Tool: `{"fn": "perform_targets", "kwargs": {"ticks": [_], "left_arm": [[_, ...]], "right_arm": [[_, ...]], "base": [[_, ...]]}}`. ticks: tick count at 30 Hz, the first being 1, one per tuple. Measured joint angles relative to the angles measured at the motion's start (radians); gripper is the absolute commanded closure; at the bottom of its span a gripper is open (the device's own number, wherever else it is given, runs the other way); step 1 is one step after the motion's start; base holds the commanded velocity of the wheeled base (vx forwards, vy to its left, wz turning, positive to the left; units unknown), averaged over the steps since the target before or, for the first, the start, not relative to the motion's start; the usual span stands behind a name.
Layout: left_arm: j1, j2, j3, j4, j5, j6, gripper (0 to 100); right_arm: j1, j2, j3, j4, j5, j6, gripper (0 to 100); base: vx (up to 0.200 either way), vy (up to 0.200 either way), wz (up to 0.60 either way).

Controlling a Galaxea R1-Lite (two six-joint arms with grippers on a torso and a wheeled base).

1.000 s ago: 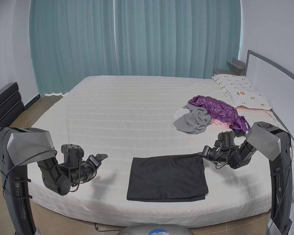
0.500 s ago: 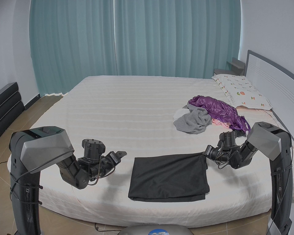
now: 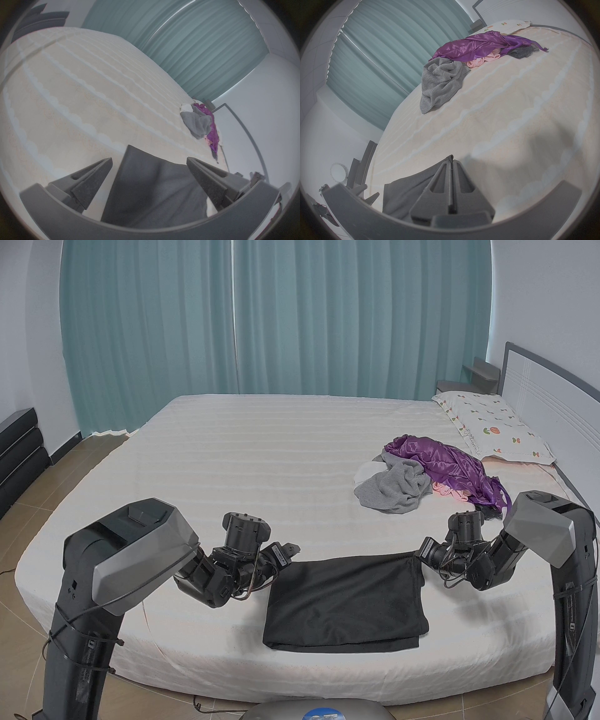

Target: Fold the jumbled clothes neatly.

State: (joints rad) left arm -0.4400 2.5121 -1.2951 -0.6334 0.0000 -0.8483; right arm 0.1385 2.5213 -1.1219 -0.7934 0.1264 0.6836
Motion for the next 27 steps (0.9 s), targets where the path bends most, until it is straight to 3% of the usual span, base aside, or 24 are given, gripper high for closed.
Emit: {"fn": "perform_targets", "kwargs": {"ticks": [4, 13, 14, 20, 27], "left_arm": [[-0.013, 0.049, -0.073, 0.045, 0.05, 0.03, 0], [-0.023, 0.122, -0.259, 0.209, 0.06, 0.03, 0], [-0.024, 0.128, -0.275, 0.219, 0.061, 0.028, 100], [-0.024, 0.154, -0.326, 0.253, 0.078, 0.022, 100], [-0.019, 0.16, -0.328, 0.264, 0.166, 0.021, 100]], "right_arm": [[0.006, -0.014, 0.034, -0.025, -0.003, 0.003, 100], [0.026, -0.031, 0.046, -0.034, -0.02, 0.002, 100], [0.027, -0.031, 0.044, -0.034, -0.021, 0.002, 100], [0.033, -0.032, 0.038, -0.035, -0.022, 0.001, 100], [0.034, -0.03, 0.033, -0.035, -0.022, 0.0, 100]], "base": [[0.0, 0.0, 0.0], [0.0, 0.0, 0.0], [0.0, 0.0, 0.0], [0.0, 0.0, 0.0], [0.0, 0.0, 0.0]]}}
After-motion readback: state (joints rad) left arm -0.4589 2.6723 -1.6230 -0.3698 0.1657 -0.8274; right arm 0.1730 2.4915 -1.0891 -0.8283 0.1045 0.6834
